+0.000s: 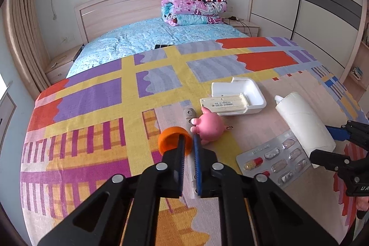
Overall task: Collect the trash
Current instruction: 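Grasp the orange cap with the left gripper while the right gripper grasps the white paper tube, then lift the orange cap and paper tube and carry both down over the trash bin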
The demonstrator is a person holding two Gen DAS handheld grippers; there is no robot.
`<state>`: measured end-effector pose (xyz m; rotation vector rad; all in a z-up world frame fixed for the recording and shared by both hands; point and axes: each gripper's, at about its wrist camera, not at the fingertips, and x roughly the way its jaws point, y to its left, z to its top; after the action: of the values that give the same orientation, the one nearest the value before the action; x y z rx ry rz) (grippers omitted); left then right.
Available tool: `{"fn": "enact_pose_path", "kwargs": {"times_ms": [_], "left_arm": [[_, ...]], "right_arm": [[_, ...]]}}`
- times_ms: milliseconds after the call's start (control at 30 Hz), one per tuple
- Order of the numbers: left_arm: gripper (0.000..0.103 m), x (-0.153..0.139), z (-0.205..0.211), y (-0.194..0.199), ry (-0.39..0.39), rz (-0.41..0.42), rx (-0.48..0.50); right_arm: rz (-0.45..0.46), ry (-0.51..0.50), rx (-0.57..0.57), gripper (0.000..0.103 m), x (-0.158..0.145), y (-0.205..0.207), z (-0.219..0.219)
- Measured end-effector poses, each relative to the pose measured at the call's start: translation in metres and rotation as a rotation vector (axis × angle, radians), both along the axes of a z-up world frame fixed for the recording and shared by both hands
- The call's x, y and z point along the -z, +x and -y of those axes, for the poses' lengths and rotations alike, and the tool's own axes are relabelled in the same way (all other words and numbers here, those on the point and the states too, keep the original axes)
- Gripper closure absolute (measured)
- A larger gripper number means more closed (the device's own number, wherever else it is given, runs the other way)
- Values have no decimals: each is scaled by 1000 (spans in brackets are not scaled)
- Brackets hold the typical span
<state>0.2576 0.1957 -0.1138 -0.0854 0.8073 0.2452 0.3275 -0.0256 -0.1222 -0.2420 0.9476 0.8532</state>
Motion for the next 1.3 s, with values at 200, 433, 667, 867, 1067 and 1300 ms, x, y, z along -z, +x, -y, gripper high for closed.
{"fn": "enact_pose_path", "kwargs": {"times_ms": [200, 433, 667, 867, 1067, 1300], "left_arm": [[100, -5, 2, -7, -3, 6, 1], [100, -23, 12, -19, 7, 39, 9], [100, -41, 38, -42, 28, 70, 34], [100, -51, 58, -63, 23, 93, 52], [100, -54, 70, -80, 6, 110, 58], [100, -56, 75, -90, -2, 119, 62]], "right_arm": [[4, 7, -2, 46, -4, -4, 3], [17, 27, -2, 51, -17, -11, 12], [40, 11, 3, 72, -25, -19, 20], [50, -2, 17, 58, -25, -22, 28], [86, -73, 25, 43, -13, -18, 18], [51, -71, 34, 47, -3, -12, 21]]}}
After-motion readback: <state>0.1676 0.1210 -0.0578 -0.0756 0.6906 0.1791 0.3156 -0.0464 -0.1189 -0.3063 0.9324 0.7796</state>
